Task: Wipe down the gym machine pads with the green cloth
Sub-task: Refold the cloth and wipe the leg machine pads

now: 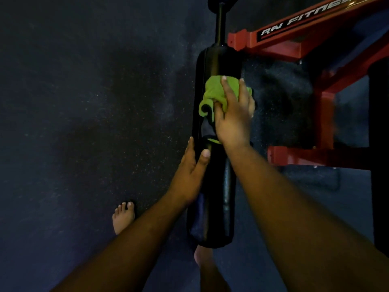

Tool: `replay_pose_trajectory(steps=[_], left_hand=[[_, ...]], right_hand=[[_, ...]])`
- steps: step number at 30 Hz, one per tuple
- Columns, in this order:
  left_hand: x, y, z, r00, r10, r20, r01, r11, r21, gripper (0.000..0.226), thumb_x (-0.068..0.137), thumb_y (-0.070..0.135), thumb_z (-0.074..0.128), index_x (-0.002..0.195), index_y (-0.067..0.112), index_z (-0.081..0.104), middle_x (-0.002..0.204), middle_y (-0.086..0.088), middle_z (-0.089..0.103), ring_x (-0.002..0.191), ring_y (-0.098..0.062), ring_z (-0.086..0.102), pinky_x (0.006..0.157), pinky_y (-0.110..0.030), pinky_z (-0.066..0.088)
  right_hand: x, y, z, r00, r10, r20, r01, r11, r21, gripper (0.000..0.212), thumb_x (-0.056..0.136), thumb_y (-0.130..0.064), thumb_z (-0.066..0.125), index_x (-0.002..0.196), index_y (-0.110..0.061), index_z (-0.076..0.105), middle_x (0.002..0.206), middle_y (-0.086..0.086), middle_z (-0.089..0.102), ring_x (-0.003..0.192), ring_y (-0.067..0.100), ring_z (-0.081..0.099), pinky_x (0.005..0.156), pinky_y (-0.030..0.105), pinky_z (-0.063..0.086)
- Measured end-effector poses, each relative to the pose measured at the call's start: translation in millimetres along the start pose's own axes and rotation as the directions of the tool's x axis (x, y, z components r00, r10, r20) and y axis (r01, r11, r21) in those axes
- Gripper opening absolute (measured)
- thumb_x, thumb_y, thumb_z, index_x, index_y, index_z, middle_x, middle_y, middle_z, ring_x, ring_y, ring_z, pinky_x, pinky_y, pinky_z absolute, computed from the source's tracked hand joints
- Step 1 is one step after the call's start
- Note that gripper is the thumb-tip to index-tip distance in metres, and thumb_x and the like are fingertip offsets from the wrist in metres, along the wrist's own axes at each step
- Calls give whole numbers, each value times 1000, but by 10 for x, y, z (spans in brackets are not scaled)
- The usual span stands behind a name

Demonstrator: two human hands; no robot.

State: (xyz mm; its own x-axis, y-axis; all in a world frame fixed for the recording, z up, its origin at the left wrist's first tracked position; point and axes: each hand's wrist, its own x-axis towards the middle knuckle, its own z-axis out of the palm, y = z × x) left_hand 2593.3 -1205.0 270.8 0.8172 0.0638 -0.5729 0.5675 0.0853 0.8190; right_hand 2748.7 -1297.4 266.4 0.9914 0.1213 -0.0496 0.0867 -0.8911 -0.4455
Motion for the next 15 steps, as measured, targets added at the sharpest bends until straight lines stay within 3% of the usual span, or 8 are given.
replay_pose_trajectory(steps=[3,6,8,11,15], left_hand=[[-1,87,1,1000,-8,-6,7,997,-71,110,78,93,34,163,28,10,169,9,18,153,-3,19,128,-37,18],[30,185,-39,998,-62,21,64,991,-114,119,69,99,37,163,31,7,169,9,14,153,-4,16,128,-41,18],[92,225,-79,996,-61,57,66,994,-92,117,69,100,37,161,36,9,169,11,13,154,-5,15,128,-45,18],[243,288,-137,997,-22,77,23,1000,-8,111,73,96,34,162,34,8,169,12,13,154,-5,14,128,-44,17],[368,307,-171,998,9,68,-10,1000,14,105,77,88,36,162,34,5,169,12,12,153,-5,14,127,-38,16]], right_hand=[[-566,151,-108,999,-45,-1,45,999,15,62,94,-45,49,155,-43,36,165,9,28,145,34,26,119,57,29],[-1338,302,-252,998,43,48,-49,990,129,67,94,-45,47,153,-60,18,165,8,25,143,30,31,114,53,37],[-1508,289,-225,997,68,30,-72,977,202,65,98,-46,44,154,-61,13,165,9,24,146,24,32,114,54,40],[-973,161,-28,990,136,-46,-124,971,203,63,101,-46,44,158,-50,18,168,11,18,150,31,28,117,55,36],[372,-31,70,985,137,-102,-125,985,116,61,103,-41,50,160,-35,28,169,14,15,151,41,22,122,56,25]])
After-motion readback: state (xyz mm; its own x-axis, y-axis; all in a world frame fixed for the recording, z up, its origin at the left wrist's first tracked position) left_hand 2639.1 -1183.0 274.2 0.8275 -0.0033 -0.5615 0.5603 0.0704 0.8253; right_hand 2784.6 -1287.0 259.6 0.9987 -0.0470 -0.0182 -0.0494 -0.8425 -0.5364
